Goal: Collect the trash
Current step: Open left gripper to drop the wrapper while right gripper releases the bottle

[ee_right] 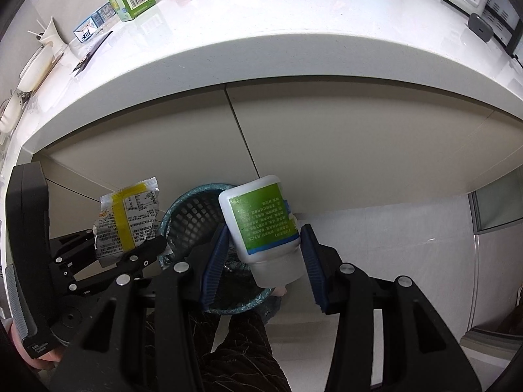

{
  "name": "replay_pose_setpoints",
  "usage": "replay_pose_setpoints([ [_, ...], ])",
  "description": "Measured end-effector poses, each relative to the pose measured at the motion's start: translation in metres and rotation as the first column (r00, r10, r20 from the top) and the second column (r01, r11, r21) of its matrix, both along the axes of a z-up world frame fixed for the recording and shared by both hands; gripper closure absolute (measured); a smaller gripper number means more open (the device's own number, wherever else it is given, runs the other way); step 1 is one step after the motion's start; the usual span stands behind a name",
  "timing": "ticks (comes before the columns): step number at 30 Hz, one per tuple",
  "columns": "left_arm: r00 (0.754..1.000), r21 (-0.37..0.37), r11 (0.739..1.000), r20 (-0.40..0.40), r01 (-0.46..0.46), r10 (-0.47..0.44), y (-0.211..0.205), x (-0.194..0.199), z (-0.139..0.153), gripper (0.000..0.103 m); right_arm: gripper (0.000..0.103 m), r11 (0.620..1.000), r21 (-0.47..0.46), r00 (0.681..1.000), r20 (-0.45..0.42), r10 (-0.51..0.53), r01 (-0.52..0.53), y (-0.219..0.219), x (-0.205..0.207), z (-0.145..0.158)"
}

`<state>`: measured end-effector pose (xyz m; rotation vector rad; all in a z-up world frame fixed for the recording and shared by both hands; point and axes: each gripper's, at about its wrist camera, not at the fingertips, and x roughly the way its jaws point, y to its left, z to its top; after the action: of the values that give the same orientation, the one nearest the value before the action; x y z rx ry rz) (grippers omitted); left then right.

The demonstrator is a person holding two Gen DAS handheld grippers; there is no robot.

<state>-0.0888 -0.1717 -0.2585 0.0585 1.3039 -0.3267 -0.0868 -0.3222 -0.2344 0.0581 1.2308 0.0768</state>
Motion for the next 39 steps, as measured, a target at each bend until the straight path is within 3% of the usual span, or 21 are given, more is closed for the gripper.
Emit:
replay_pose_setpoints([
  [5,1.000,-0.009,1.000,-0.003,-0.001,0.001,0.006,0.003,0.001,0.080,0.060,1.000,-0.002,1.000,-0.005,0.001,-0.001,0.005,0.001,-0.002],
  [27,0.995,-0.045,0.995,0.031,-0.089,0.090,0.038,-0.004,0.016,0.010,0.060,0.999,-0.008,0.999,0.004,0.043,-0.043,0.026,0.015,0.000],
  [39,0.990,-0.073,0.987,-0.010,-0.142,0.142,0.052,-0.005,0.005,0.006,0.060,0.998,-0.022,0.998,-0.026,0.063,-0.064,0.037,0.015,-0.007],
])
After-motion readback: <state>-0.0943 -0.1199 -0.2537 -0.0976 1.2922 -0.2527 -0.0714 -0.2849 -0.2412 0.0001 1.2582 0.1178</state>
